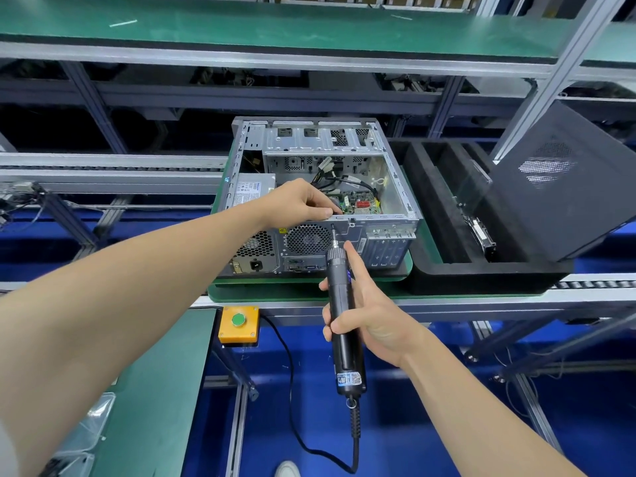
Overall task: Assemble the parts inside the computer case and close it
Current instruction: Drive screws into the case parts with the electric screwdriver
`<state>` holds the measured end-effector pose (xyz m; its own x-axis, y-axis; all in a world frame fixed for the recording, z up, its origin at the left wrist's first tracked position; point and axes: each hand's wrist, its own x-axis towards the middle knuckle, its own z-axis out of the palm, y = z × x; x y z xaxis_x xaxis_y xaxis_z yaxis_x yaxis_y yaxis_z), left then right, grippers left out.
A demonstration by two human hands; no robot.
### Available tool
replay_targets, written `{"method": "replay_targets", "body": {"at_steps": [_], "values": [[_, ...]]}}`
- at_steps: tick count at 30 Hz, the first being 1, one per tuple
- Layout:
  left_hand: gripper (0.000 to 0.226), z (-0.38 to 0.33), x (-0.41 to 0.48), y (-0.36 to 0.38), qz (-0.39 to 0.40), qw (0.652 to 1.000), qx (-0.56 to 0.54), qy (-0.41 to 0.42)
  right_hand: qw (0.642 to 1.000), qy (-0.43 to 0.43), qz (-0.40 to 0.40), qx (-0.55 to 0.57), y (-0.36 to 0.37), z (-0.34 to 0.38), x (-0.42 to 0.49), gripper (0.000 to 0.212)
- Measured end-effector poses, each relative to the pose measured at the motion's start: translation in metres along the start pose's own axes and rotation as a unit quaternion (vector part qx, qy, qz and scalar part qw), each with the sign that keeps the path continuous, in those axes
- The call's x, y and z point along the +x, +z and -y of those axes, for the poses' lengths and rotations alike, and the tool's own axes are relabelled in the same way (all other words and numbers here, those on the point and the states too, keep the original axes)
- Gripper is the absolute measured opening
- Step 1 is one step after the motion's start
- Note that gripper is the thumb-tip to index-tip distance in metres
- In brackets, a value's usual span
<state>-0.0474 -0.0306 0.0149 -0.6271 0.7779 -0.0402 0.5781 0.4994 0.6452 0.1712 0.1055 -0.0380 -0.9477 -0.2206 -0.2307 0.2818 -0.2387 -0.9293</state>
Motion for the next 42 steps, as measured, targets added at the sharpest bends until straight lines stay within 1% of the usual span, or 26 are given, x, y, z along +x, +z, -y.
{"method": "replay_targets", "body": {"at_steps": [8,13,19,23,26,33,38,42], "values": [[0.023,-0.006,-0.003,-0.002,0.002,1.0,0.006,0.009,1.0,0.003,-0.016,0.0,0.002,-0.001,0.001,0.134],[0.024,-0.007,-0.006,-0.002,0.0,1.0,-0.001,0.03,1.0,0.003,-0.017,0.003,0.004,-0.001,0.001,0.135],[0.021,-0.003,-0.004,0.001,-0.018,1.0,-0.009,0.021,1.0,0.007,-0.016,0.0,0.005,0.0,0.001,0.134],[0.022,-0.002,-0.003,0.001,-0.011,1.0,-0.011,0.023,1.0,0.003,-0.02,0.01,0.005,-0.002,0.002,0.135],[0.023,-0.001,-0.001,0.001,-0.006,1.0,0.001,0.008,1.0,0.002,-0.021,0.013,0.006,-0.003,0.002,0.135],[0.018,0.004,0.0,0.004,-0.046,0.999,0.0,0.011,1.0,0.003,-0.02,0.009,0.006,-0.002,0.002,0.134],[0.016,0.005,0.0,0.005,-0.05,0.999,-0.011,0.008,1.0,0.003,-0.024,0.01,0.006,-0.002,0.002,0.134],[0.015,0.009,0.004,0.006,-0.058,0.998,-0.024,-0.015,1.0,0.001,-0.022,0.01,0.007,-0.002,0.001,0.134]]}}
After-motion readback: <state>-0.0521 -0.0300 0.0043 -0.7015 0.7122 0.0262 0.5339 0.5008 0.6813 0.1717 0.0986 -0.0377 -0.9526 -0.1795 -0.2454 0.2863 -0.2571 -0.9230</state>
